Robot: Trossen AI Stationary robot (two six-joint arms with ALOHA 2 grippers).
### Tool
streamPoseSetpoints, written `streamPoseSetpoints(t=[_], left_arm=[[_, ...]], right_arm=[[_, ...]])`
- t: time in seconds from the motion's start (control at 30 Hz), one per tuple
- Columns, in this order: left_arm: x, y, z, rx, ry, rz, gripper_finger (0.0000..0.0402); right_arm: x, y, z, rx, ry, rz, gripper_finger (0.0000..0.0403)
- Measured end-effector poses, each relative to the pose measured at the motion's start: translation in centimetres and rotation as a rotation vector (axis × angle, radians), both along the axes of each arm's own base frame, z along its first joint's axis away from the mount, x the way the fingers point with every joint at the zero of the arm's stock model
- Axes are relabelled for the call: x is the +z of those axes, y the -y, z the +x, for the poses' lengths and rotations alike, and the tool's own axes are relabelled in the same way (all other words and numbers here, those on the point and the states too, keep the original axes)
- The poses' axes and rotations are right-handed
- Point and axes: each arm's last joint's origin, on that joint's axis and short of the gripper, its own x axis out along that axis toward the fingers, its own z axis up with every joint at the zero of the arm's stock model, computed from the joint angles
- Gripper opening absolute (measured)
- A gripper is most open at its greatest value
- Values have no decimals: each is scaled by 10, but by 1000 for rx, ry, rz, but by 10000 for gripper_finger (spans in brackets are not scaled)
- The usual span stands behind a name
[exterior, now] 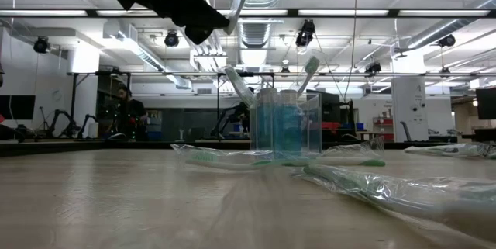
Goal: Pick & Place toothbrushing station
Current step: Put the white green toothbrush into the back side of the transparent organizer
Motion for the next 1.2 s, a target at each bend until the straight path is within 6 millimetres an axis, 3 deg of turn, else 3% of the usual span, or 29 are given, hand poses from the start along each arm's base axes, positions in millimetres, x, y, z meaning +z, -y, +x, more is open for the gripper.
streamPoseSetpoints(t=[0.43, 0.87, 1.2], left_arm=[[0, 0, 0, 3, -1, -8, 5], [0, 0, 0, 13, -10, -31, 5], [1, 0, 0, 39, -11, -95, 5]], right_arm=[[0, 0, 0, 0, 1, 1, 119], [-7, 0, 0, 1, -74, -5, 38], [-3, 0, -4, 1, -61, -11, 45]])
